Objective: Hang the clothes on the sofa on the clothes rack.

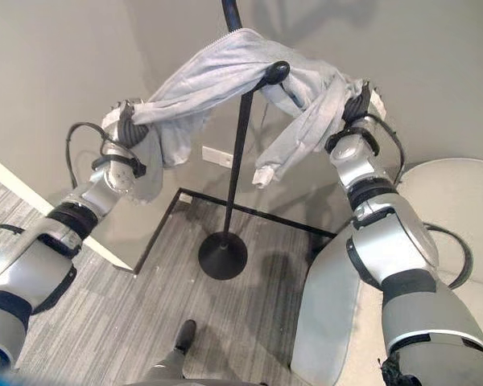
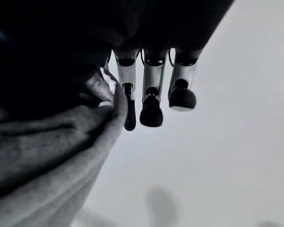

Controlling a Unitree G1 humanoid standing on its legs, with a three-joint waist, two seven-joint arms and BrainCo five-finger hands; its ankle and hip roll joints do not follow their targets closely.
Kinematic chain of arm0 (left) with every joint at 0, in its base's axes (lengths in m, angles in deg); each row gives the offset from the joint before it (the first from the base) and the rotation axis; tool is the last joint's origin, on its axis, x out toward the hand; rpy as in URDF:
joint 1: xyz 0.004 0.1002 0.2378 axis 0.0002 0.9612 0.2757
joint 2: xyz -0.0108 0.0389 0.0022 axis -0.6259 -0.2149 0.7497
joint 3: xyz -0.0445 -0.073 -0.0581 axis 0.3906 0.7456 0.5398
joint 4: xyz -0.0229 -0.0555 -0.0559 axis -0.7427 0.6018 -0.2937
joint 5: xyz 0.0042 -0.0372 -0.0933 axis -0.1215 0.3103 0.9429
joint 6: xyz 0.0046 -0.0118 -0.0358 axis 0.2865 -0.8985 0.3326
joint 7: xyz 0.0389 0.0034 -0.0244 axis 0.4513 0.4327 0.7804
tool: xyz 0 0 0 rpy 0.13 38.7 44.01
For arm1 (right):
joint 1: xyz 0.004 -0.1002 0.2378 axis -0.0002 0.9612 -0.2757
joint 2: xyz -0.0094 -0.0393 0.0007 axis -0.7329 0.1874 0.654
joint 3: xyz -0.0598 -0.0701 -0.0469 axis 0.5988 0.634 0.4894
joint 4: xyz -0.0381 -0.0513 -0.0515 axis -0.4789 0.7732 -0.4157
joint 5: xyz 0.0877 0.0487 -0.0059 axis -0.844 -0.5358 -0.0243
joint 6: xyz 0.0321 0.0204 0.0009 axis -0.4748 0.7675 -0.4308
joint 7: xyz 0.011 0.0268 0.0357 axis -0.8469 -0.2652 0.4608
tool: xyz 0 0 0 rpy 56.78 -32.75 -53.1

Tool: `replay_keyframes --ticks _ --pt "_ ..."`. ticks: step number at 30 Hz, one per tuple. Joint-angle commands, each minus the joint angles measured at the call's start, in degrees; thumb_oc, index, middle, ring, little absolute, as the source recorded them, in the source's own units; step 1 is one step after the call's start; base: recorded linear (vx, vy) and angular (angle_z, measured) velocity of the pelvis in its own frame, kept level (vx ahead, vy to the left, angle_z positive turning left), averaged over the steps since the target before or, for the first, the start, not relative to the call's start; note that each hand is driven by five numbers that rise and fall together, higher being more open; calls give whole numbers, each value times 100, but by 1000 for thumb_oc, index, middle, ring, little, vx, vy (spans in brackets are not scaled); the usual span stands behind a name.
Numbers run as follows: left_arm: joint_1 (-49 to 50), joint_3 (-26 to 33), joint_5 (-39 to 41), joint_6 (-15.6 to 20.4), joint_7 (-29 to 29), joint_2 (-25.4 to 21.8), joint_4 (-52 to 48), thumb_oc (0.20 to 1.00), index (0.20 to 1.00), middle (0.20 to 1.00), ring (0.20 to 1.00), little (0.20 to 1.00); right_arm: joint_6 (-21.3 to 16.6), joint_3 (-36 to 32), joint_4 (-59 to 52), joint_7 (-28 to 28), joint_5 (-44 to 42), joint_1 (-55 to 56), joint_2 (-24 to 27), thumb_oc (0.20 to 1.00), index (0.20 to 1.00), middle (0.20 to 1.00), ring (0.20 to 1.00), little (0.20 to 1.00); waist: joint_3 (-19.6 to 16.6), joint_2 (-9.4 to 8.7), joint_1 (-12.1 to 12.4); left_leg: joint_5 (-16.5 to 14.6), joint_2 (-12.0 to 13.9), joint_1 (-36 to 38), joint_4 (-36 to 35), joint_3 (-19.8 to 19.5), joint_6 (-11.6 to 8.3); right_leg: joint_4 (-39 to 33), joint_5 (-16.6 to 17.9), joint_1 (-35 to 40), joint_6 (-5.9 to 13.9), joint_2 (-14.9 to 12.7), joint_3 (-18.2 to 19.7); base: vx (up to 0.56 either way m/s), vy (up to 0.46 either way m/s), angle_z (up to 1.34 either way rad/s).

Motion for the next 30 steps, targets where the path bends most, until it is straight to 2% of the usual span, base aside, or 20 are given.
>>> replay_keyframes --ticks 1,6,7,8,14,20,23,24,25,30 --pt "-113 622 69 117 283 -64 -408 200 200 200 200 200 30 -154 249 -227 -2 -29 372 200 200 200 200 200 524 -92 281 -561 243 414 -119 16 -80 -212 1858 266 142 -641 390 -33 10 -3" --pt "202 768 -66 132 320 249 -1550 200 200 200 200 200 32 -302 -4 -210 196 806 -323 200 200 200 200 200 537 -22 256 -571 240 460 -119 45 -84 -202 1743 300 108 -632 361 -17 6 -3" --pt "274 834 -119 148 337 340 -1830 925 925 925 925 925 32 -324 -125 -209 291 1044 -494 200 200 200 200 200 540 8 238 -574 243 481 -119 55 -82 -202 1701 311 94 -631 356 0 0 0" --pt "286 836 -122 142 336 340 -1840 1000 1000 1000 1000 1000 36 -325 -134 -211 295 1056 -495 200 200 200 200 200 536 9 237 -575 242 484 -119 54 -82 -203 1700 316 94 -631 354 0 0 0" --pt "624 974 -199 130 269 688 -2501 1000 1000 1000 1000 1000 67 -273 -478 -170 610 1781 -1078 200 200 200 200 200 538 91 185 -597 228 555 -119 68 -74 -199 1651 377 90 -661 285 -1 -2 -1" --pt "1245 894 -143 87 229 1032 -2064 1000 1000 1000 1000 1000 25 -217 -603 -235 756 2137 -1600 200 200 200 200 200 559 175 144 -592 199 555 -119 73 -59 -200 1663 371 106 -698 232 0 0 0" --pt "1436 845 -70 81 207 1156 -1795 1000 1000 1000 1000 1000 -26 -216 -751 -255 742 2139 -1622 200 200 200 200 200 559 180 148 -581 198 552 -119 70 -53 -199 1682 367 112 -710 219 -5 -2 1" --pt "1529 823 -62 97 193 1182 -1643 1000 1000 1000 1000 1000 -60 -208 -820 -271 741 2153 -1608 837 837 837 837 837 559 182 150 -580 196 548 -119 68 -53 -198 1696 363 114 -715 213 -15 -11 4" --pt "1608 810 -33 84 188 1204 -1487 1000 1000 1000 1000 1000 -88 -237 -906 -266 693 2148 -1592 1000 1000 1000 1000 1000 558 178 151 -578 193 545 -119 67 -52 -198 1701 356 117 -720 206 -21 -6 5" --pt "2073 981 274 43 162 1350 -602 1000 1000 1000 1000 1000 -165 -386 -1270 -300 600 2254 -1451 1000 1000 1000 1000 1000 535 155 129 -580 202 547 -119 90 -42 -180 1749 332 129 -732 235 -12 -1 2"
